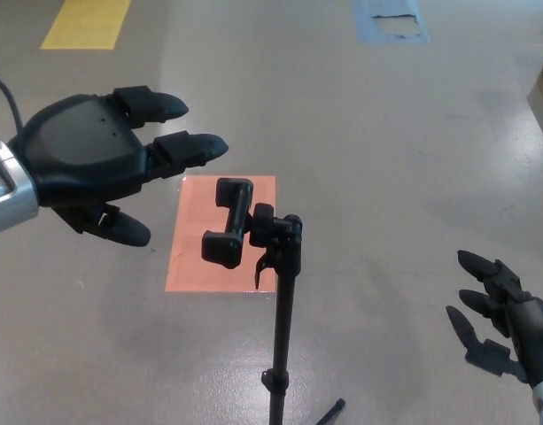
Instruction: The robot uses its left hand to grab the top of a phone stand kept on the floor and tilt it upwards to adjust its angle
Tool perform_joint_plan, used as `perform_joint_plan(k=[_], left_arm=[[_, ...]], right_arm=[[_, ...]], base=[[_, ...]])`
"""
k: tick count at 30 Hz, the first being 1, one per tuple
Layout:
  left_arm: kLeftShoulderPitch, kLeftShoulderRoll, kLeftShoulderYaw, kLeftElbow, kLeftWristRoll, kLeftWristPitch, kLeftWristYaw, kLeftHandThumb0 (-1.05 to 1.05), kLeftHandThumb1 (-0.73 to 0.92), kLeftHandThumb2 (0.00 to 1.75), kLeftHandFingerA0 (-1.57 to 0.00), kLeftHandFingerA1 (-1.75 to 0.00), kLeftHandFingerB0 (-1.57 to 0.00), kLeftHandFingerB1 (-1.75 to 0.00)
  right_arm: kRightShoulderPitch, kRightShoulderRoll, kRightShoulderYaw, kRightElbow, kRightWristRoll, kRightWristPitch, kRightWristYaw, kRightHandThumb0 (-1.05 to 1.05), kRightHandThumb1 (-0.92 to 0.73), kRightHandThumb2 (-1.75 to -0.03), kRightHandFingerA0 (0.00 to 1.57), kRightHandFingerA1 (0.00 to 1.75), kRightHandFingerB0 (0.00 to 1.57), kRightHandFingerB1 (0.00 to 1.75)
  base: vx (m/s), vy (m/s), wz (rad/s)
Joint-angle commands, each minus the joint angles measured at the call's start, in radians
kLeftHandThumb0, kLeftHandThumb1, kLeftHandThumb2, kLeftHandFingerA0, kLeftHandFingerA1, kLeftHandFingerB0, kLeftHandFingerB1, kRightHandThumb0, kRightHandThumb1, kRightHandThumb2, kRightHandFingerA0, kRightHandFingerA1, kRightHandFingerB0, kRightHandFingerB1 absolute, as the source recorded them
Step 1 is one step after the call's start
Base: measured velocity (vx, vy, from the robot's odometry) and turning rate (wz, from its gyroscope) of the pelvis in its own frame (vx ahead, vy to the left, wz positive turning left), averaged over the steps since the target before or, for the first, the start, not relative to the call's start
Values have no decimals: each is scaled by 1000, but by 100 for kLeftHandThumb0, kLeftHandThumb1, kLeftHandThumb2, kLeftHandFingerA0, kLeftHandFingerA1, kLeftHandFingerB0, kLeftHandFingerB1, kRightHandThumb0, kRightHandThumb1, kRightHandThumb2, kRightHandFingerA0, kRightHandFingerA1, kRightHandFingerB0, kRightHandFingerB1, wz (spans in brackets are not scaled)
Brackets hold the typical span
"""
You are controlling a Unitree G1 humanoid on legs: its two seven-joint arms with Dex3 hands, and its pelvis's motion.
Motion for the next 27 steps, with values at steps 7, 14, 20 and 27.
perform_joint_plan(k=[7,14,20,27], left_arm=[[7,-1,3,-41,1,-34,-2,-85,65,104,-7,-24,0,-20],[10,-13,-2,-38,2,-48,8,-88,82,66,-13,-25,-1,-22],[22,-16,-2,-52,7,-39,0,-85,64,102,-9,-28,0,-20],[21,-26,-8,-32,16,-34,6,-89,81,69,-12,-25,0,-20]], right_arm=[[-8,-15,-5,16,7,-19,-4,-69,-67,-89,21,46,11,40],[-10,-14,-6,19,6,-22,-10,-68,-66,-90,21,46,10,40],[-12,-14,-2,20,2,-20,-12,-67,-66,-90,21,46,10,40],[-9,-15,-1,25,-1,-26,-16,-68,-66,-90,21,46,11,40]], base=[[0,0,0],[0,0,0],[0,0,0],[0,0,0]])
